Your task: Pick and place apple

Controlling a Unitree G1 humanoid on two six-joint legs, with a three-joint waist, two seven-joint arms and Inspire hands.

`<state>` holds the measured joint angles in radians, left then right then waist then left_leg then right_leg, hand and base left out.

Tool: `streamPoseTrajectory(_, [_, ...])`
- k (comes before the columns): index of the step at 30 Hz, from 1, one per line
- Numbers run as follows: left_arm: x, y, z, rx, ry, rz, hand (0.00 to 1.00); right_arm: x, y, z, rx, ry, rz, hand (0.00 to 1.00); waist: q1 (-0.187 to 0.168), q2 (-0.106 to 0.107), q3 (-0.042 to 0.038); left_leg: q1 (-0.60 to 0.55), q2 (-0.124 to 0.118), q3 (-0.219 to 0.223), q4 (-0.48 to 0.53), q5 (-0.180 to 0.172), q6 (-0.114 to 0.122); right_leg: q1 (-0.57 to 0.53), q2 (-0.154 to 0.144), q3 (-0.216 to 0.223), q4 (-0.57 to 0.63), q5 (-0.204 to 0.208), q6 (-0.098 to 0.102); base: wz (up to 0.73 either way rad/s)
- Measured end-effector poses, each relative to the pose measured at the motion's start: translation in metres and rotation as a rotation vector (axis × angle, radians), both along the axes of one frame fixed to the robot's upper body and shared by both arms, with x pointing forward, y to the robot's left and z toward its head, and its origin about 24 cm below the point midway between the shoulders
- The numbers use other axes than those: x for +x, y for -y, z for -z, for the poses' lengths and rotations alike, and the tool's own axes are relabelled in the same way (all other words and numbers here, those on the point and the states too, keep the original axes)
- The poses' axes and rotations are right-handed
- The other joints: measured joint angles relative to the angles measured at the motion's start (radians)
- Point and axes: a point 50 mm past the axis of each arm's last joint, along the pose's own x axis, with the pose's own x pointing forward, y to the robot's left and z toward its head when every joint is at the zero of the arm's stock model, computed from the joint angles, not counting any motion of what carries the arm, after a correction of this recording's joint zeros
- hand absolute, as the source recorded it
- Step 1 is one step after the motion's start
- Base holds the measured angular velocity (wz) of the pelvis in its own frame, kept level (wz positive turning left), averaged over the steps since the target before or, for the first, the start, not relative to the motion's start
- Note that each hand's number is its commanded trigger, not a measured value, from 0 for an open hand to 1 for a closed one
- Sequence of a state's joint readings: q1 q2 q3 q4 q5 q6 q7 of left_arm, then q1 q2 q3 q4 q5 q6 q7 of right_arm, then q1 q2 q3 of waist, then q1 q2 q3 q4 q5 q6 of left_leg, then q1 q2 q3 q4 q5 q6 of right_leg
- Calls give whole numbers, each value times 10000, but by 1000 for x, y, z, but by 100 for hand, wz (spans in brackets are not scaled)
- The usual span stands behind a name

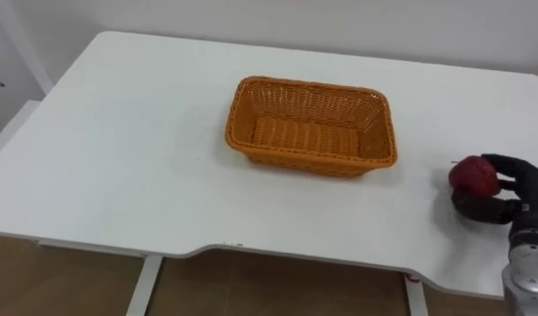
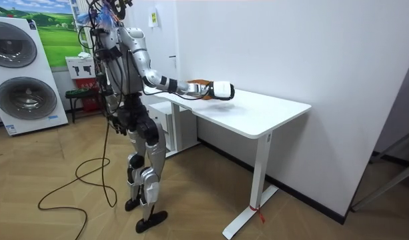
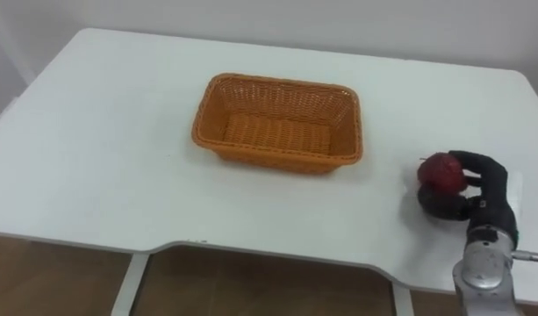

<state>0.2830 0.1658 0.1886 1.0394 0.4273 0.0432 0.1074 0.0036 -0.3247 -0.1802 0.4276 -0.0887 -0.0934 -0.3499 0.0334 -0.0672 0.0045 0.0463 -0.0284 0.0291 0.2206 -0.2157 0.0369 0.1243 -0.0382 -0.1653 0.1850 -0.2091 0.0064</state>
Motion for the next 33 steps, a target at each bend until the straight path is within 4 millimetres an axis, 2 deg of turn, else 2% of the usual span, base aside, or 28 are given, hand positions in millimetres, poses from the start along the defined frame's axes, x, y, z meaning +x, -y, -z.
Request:
streamPoseTrajectory(3, [1,0,-1,7,76,27,0,11,-10,-33,-353,1511,-405,100,-42,13,13,-93,-4,0,-5,0,0,-95,0,-1,-21,-1,2,0])
streamPoseTrajectory(5, [2,-1,-1,36,136,40,0,15,-16,-55,-583,2579,-524,100,-12,-26,-7,-79,-2,1,16,2,-3,-101,6,5,-22,-1,2,0])
streamPoseTrajectory(10, [3,0,-1,6,207,52,0,18,-26,-78,-780,3644,-866,100,41,-83,-21,57,-5,-23,-1,2,-1,35,0,-12,-18,1,3,2])
streamPoseTrajectory(19, [1,3,1,-155,18,169,0,19,-41,-103,-1148,4613,-1627,100,120,-17,-19,-29,6,-14,-15,0,-3,-53,12,14,-6,1,3,0])
streamPoseTrajectory(27, [4,10,3,-282,56,230,0,25,-61,-97,-1046,4050,-3000,100,420,29,-52,-90,5,-45,20,3,-7,-68,14,-19,5,3,1,1])
streamPoseTrajectory(30, [7,10,3,-281,70,227,0,26,-65,-101,-1190,4037,-3394,100,555,26,-56,-92,-1,-73,22,4,-6,-61,11,-30,4,3,1,3])
streamPoseTrajectory(32, [4,11,4,-310,-58,220,0,27,-69,-100,-1336,3882,-3690,50,600,4,-65,-85,-4,-112,43,4,-6,-45,11,-35,4,3,1,6])
streamPoseTrajectory(33, [4,11,4,-327,-114,224,0,27,-71,-99,-1344,3845,-3774,0,600,2,-65,-84,-5,-115,69,5,-6,-45,9,-35,4,3,1,0])
